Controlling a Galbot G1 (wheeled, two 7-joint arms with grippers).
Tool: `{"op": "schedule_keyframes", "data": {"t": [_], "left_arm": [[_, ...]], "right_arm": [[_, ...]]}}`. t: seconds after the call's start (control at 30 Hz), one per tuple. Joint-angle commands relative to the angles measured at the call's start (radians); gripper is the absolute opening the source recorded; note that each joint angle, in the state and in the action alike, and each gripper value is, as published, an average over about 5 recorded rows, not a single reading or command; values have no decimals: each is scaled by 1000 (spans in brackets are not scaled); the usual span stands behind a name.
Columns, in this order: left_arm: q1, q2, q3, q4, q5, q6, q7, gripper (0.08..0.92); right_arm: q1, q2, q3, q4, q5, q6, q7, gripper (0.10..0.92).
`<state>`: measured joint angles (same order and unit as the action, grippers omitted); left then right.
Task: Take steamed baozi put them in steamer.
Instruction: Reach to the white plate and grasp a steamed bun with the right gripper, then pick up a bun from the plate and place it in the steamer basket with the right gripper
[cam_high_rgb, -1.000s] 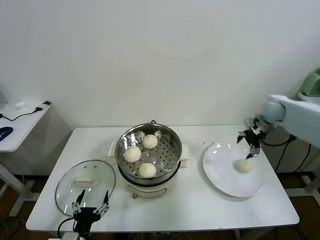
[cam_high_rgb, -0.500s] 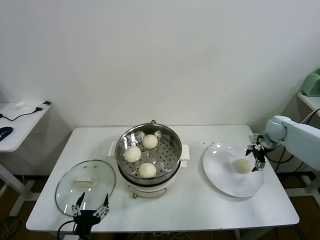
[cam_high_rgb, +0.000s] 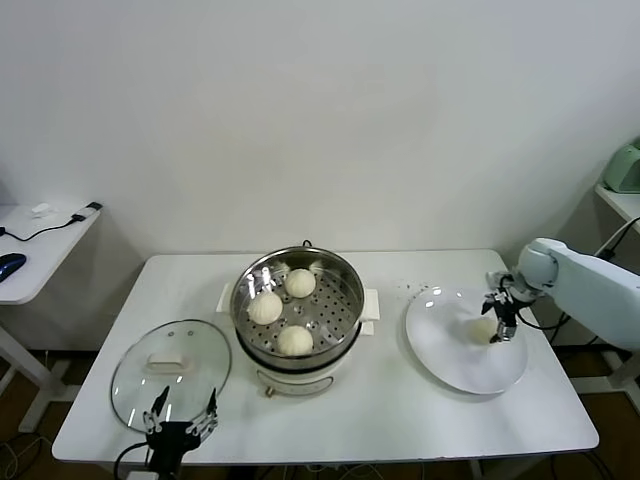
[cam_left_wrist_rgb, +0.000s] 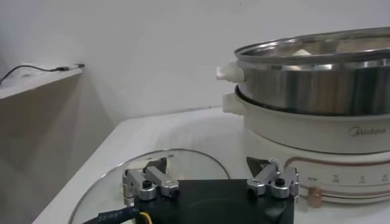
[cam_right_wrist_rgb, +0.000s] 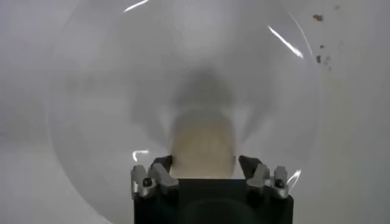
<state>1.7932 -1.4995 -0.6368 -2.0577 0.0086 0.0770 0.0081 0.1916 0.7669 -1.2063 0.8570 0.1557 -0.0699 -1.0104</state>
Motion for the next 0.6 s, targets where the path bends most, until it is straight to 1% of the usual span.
{"op": "schedule_keyframes", "data": {"t": [0.03, 0.17, 0.23, 0.33, 0.47, 0.6], "left_arm": [[1, 0, 0, -2, 0, 2, 0, 823], [0, 0, 2, -6, 0, 4, 0, 823], [0, -1, 3, -10, -1, 6, 0, 823], [2, 0, 4, -14, -2, 7, 0, 823], [6, 3, 7, -20, -3, 7, 0, 823], [8, 7, 11, -29, -4, 10, 1, 823]], "right_arm": [[36, 13, -37, 4, 6, -12, -16, 655], [125, 0, -103, 50, 49, -28, -17, 605], [213, -8, -175, 93, 113, -43, -16, 597], [401, -4, -338, 182, 260, -69, -13, 594], [695, 41, -574, 337, 480, -113, -11, 594], [911, 122, -655, 487, 694, -175, 10, 594]]}}
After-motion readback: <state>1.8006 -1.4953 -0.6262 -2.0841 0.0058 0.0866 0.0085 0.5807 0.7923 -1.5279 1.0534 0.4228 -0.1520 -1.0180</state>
